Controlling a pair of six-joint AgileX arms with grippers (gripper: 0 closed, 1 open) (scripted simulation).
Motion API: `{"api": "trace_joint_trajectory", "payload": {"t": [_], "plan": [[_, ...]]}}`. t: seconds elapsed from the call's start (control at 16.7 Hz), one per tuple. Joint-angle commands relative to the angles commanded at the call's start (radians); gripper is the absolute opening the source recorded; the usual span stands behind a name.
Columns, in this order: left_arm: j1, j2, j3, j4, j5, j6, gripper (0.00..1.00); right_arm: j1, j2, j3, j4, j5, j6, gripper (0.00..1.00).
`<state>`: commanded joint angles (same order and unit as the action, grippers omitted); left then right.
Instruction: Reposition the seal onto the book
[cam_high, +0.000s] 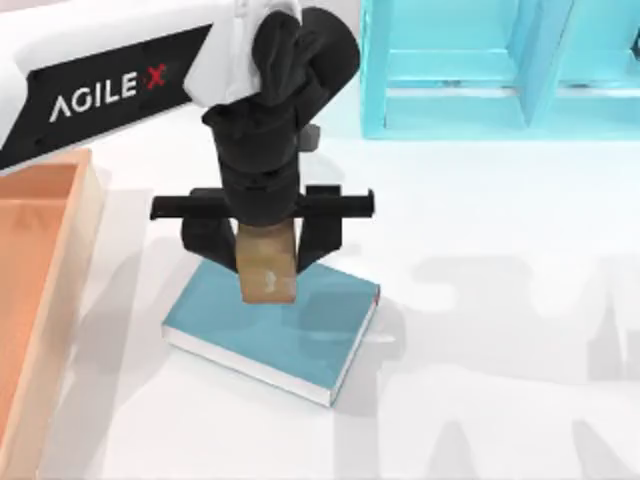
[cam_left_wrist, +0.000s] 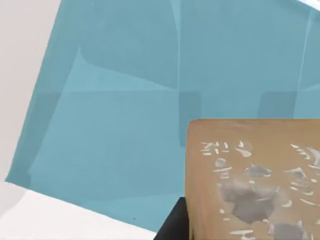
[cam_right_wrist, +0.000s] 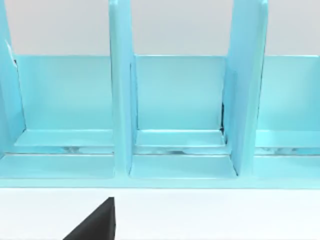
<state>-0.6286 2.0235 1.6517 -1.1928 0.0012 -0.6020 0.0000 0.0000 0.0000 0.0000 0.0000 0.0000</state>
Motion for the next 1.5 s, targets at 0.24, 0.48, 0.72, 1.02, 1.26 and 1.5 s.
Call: {"api": "trace_joint_trajectory", "payload": {"t": [0.24, 0.48, 0.72, 1.02, 1.26, 1.5], "plan": [[-0.003, 0.001, 0.011, -0.013, -0.001, -0.002, 0.0, 0.0, 0.0, 0.0, 0.0, 0.0, 0.0, 1.0], [-0.004, 0.001, 0.014, -0.016, -0.001, -0.003, 0.0, 0.0, 0.0, 0.0, 0.0, 0.0, 0.0, 1.0], [-0.004, 0.001, 0.014, -0.016, -0.001, -0.003, 0.3, 0.0, 0.0, 0.0, 0.0, 0.0, 0.0, 1.0], [-0.004, 0.001, 0.014, -0.016, -0.001, -0.003, 0.68, 0.0, 0.0, 0.0, 0.0, 0.0, 0.0, 1.0], [-0.004, 0.001, 0.014, -0.016, -0.001, -0.003, 0.98, 0.0, 0.0, 0.0, 0.0, 0.0, 0.0, 1.0], [-0.004, 0.001, 0.014, -0.016, -0.001, -0.003, 1.0, 0.0, 0.0, 0.0, 0.0, 0.0, 0.0, 1.0]]}}
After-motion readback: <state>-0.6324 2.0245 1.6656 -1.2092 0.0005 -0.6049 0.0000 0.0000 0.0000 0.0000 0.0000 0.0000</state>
